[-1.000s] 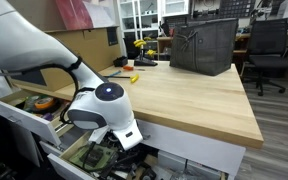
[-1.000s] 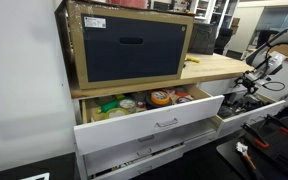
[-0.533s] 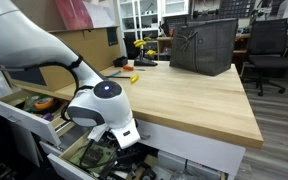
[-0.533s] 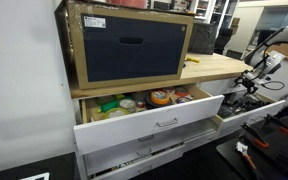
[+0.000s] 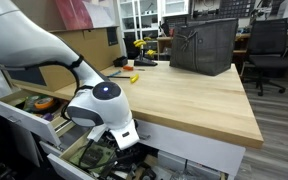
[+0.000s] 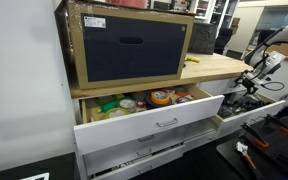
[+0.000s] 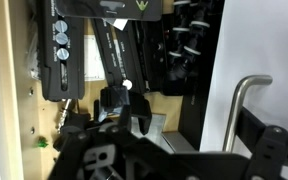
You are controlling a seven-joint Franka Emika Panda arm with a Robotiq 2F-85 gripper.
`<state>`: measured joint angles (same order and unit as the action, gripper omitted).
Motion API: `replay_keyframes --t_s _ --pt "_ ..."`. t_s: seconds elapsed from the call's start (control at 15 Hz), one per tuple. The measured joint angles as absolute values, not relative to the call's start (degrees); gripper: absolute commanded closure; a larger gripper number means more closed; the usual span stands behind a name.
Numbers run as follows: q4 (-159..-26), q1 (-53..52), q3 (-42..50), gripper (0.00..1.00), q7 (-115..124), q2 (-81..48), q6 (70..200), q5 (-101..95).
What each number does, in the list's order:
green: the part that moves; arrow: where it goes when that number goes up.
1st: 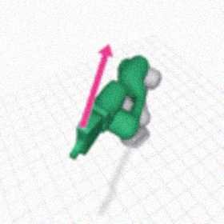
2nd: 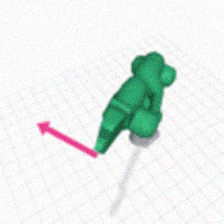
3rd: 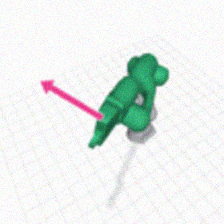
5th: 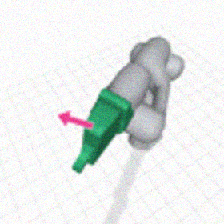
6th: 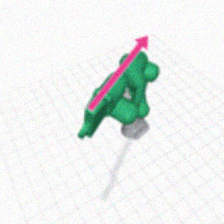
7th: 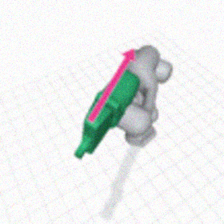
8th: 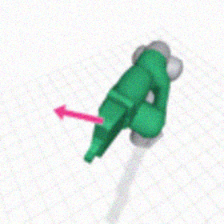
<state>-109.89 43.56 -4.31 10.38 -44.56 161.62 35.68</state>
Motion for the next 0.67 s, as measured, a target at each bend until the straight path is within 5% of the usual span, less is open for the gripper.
replay_keyframes --t_s 0.67 --pt "-109.7 45.8 -3.9 0.0 6.1 -44.0 155.6 37.9"
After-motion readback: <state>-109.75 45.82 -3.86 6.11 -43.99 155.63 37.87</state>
